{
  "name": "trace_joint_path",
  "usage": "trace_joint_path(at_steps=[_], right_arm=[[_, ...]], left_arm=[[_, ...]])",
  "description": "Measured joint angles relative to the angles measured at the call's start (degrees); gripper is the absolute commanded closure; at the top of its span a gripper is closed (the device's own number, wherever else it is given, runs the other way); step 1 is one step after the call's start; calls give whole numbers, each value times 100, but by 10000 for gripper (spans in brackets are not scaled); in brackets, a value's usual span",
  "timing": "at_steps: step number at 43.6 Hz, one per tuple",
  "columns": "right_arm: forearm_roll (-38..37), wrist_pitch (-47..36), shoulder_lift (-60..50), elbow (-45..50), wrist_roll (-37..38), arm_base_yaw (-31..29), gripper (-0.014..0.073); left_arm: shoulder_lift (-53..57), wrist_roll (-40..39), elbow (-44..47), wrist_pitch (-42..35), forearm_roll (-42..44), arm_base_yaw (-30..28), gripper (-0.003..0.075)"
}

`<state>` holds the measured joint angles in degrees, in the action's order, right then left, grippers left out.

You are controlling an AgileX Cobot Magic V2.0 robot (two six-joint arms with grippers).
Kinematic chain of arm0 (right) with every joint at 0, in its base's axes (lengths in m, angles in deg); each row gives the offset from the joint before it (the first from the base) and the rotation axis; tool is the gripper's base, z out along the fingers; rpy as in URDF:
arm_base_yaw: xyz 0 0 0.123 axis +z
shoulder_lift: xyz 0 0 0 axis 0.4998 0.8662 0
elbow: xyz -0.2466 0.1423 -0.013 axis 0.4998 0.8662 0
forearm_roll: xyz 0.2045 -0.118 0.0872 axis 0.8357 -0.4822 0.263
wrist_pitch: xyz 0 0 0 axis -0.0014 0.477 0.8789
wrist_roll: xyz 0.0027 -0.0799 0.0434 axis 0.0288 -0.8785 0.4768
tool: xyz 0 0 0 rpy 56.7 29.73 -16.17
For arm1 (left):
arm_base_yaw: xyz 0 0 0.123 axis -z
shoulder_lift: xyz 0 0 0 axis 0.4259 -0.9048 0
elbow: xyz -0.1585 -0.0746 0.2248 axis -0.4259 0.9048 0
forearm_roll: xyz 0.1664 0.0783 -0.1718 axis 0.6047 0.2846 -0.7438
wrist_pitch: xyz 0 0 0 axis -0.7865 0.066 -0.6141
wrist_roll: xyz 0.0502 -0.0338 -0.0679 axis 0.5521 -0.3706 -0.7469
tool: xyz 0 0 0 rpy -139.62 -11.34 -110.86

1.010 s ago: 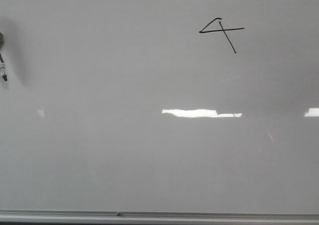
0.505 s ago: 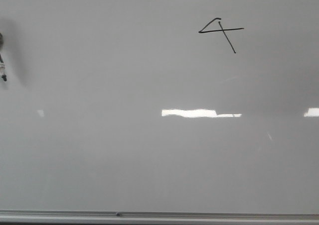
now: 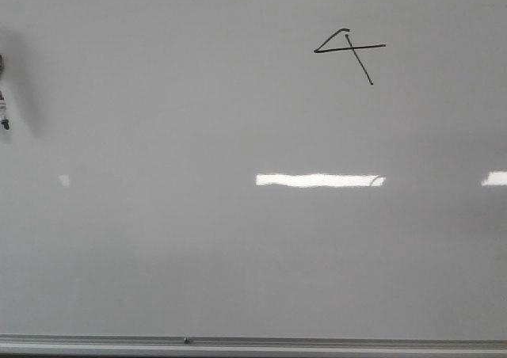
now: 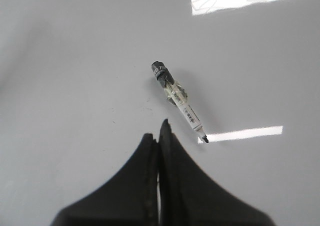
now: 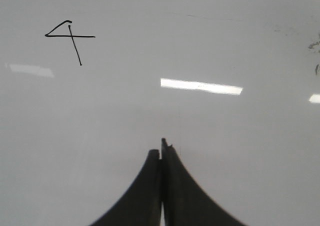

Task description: Write number 4 on whiteboard

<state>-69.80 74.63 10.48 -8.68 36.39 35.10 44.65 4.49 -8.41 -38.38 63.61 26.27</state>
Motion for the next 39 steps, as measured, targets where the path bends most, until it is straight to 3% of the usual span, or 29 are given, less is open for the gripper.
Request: trace_joint_path(at_steps=[7, 12, 39], right_arm=[[0, -1182, -56, 892, 0, -68, 664], [0, -1427, -56, 1009, 0, -156, 664], [346, -1611, -65, 1009, 0, -327, 664]], left_arm=[[0, 0, 0, 0, 0, 0, 741], [0, 0, 0, 0, 0, 0, 741], [0, 0, 0, 0, 0, 0, 741]])
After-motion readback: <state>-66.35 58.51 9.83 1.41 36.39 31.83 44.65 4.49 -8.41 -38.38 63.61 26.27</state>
